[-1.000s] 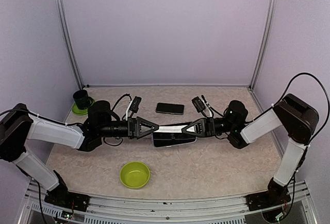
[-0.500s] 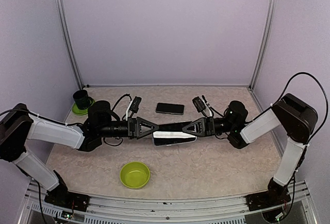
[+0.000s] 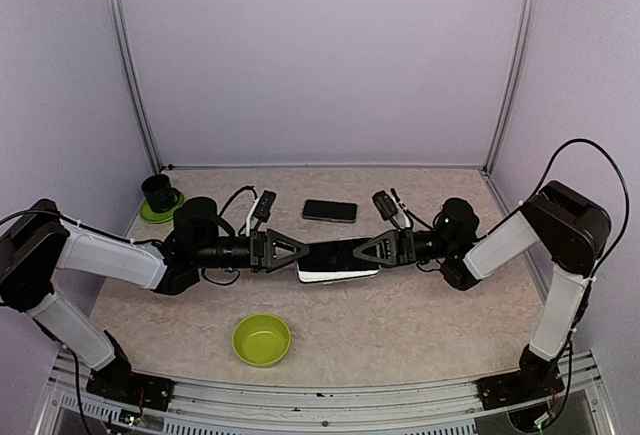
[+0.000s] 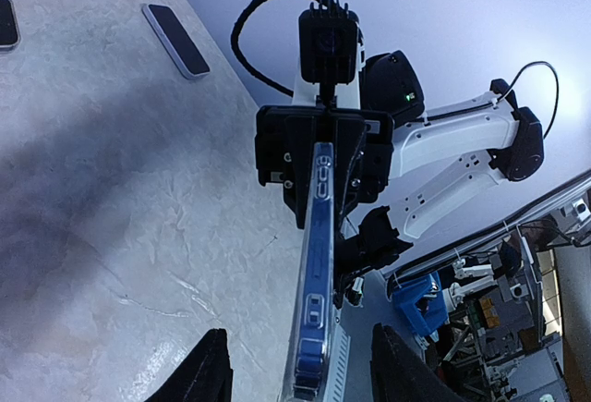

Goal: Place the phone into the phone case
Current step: Press the phone case with the phone inside.

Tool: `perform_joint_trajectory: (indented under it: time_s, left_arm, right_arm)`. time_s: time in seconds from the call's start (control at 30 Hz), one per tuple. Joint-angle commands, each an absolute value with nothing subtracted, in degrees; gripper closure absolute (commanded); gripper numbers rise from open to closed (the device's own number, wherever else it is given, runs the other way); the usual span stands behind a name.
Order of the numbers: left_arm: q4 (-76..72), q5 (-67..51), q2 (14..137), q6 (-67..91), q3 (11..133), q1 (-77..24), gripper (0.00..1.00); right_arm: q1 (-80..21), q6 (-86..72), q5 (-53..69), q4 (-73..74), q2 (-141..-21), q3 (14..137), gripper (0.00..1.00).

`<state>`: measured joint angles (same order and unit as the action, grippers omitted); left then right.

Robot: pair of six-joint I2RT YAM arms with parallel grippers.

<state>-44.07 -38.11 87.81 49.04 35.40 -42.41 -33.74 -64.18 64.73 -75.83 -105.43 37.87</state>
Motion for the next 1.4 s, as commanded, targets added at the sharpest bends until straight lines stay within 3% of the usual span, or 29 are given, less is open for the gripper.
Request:
perform_joint_trajectory:
  time_s: [0.0,0.23,0.5,0.87,1.0,1.13,1.17,1.37]
  left_arm:
    - [-44.5,-37.8,88.3,48.6,36.5,-42.6,0.49]
    - [-44.9,-38.2,88.0,48.5,35.8,-42.7,0.48]
    - [-44.5,-37.5,87.9,48.8,35.0,-42.9,0.38]
    - [-45.3,-37.8,87.5,48.9,35.3,-43.2,0.44]
    - [-45.9,-37.9,87.7,49.2,35.8,-43.2,0.60]
    - [-46.1,-37.1,88.4,50.2,36.4,-43.2,0.96]
    - [-46.2,-36.9,88.6,50.5,36.5,-43.3,1.00]
    - [-45.9,-36.0,88.7,50.6,36.4,-43.3,1.00]
  right_arm:
    - [-32.8,-64.3,64.6,-79.8,-104.9,38.1,1.00]
    - [-32.6,-64.5,62.8,-79.7,-104.0,38.1,1.00]
    - [-32.6,-62.0,58.8,-76.2,-100.6,38.8,1.00]
    - [-32.6,-57.7,56.9,-68.5,-97.9,40.4,1.00]
    - [-32.8,-57.8,57.0,-68.6,-97.8,40.1,1.00]
    - [-33.4,-55.8,56.7,-66.0,-97.2,40.3,1.00]
    - [-33.6,-55.0,56.6,-65.0,-96.9,40.5,1.00]
    - [-34.1,-49.4,55.6,-57.2,-94.6,41.3,1.00]
